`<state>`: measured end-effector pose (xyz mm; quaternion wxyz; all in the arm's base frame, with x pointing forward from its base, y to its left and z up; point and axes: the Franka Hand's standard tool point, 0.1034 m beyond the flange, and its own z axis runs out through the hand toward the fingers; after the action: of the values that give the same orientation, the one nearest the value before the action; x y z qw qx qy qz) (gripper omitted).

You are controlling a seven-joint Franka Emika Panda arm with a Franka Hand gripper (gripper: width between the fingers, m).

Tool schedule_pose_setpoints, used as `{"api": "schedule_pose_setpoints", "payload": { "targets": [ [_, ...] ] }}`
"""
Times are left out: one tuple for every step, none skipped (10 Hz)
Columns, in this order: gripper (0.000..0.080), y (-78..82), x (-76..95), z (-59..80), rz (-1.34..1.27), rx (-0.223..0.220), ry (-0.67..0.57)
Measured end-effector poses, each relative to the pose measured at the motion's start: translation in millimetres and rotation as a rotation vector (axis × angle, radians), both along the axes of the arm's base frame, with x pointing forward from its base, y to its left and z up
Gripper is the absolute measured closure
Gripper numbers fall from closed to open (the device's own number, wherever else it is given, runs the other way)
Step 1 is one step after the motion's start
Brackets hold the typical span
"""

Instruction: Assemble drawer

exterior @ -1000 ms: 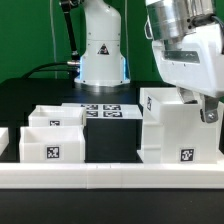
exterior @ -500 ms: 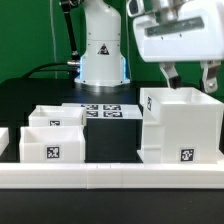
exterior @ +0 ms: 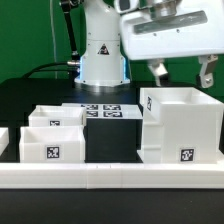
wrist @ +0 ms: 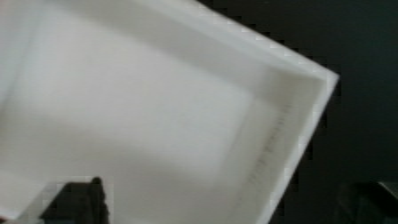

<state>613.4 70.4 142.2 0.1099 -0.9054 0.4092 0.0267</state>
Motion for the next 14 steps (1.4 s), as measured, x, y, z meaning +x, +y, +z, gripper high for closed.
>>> {"api": "schedule_pose_setpoints", "payload": {
  "targets": [
    [0.0151,-11.6,0.3,4.2,0.103,-0.026,-0.009],
    [0.0151,-19.8,2.5,8.4,0.19,-0.031,-0.019],
    [0.0151,-23.5,4.5,9.7,0.219,-0.035,-0.022],
    [0.0151,-20.5,3.9,8.4,0.216,-0.035,-0.02],
    [0.0151,-20.3,3.7,8.1,0.218,-0.035,-0.02],
    [0.0151,-20.6,3.7,7.8,0.22,-0.035,-0.02],
    [0.0151,-24.4,2.8,6.8,0.274,-0.044,-0.029],
    [0.0151,-40.6,-1.5,2.6,0.451,-0.087,-0.054],
    [0.0151,-54.7,-3.6,0.0,0.56,-0.122,-0.062],
    [0.0151,-64.2,-4.1,-2.6,0.611,-0.134,-0.082],
    [0.0151,-78.5,-6.6,-7.7,0.691,-0.145,-0.099],
    [0.0151,-89.6,-5.7,-14.2,0.78,-0.163,-0.118],
    [0.0151,-97.3,-6.5,-24.4,0.83,-0.17,-0.118],
    [0.0151,-93.5,-6.0,-23.2,0.802,-0.167,-0.114]
  ]
}}
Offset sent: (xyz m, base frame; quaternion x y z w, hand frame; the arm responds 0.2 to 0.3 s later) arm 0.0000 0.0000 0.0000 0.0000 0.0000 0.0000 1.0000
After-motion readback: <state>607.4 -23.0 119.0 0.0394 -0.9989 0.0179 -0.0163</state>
